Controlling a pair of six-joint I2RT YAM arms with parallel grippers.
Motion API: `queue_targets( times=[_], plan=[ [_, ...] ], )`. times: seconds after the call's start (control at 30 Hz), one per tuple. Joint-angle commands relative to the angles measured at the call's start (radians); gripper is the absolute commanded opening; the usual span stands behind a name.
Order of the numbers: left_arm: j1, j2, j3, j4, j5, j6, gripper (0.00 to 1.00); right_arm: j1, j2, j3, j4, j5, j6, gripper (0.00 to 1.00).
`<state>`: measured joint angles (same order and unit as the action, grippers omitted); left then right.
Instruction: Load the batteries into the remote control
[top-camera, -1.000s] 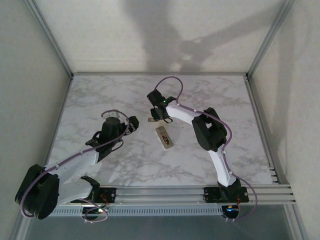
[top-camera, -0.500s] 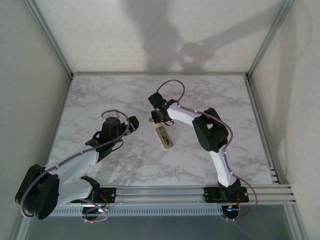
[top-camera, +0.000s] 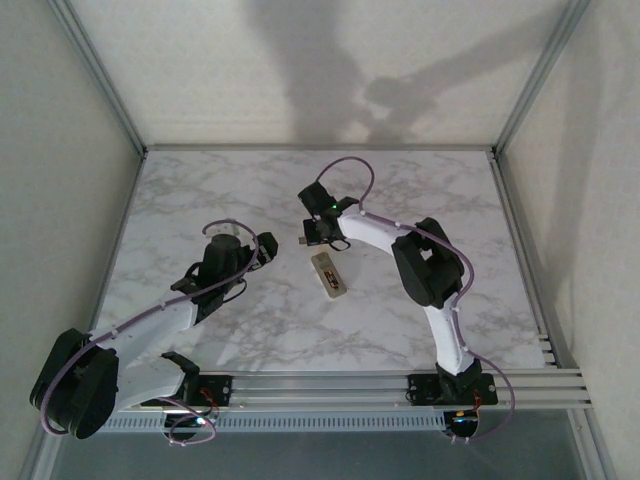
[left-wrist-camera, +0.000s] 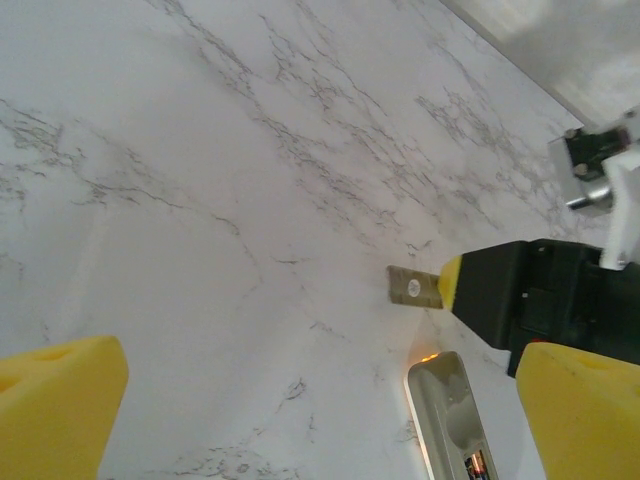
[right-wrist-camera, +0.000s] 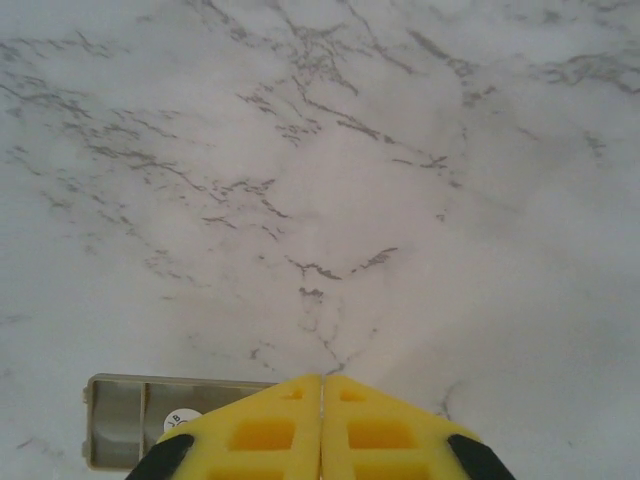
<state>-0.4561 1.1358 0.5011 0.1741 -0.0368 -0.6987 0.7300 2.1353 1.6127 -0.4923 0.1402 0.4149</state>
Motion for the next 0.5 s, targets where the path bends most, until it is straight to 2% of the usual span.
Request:
queue_targets(
  times=[0.0, 0.17, 0.3, 0.4, 0.47],
  plan=[
    [0.010, -0.007, -0.007, 0.009, 0.026, 0.025, 1.00, -0.004, -0.080, -0.018, -0.042, 0.030, 0.015, 0.07],
    [0.010, 0.015, -0.009, 0.072, 0.112, 0.042, 0.99, -0.016, -0.159, -0.074, -0.060, -0.021, 0.012, 0.08],
    [0.010, 0.056, 0.015, 0.119, 0.183, 0.031, 0.93, -0.032, -0.241, -0.160, -0.023, -0.057, 0.025, 0.09],
    [0.010, 0.099, 0.034, 0.194, 0.256, -0.017, 0.81, -0.032, -0.299, -0.224, 0.030, -0.055, 0.020, 0.09],
    [0.010, 0.134, 0.044, 0.265, 0.323, -0.063, 0.69, -0.031, -0.325, -0.255, 0.064, -0.062, 0.025, 0.09]
  ],
)
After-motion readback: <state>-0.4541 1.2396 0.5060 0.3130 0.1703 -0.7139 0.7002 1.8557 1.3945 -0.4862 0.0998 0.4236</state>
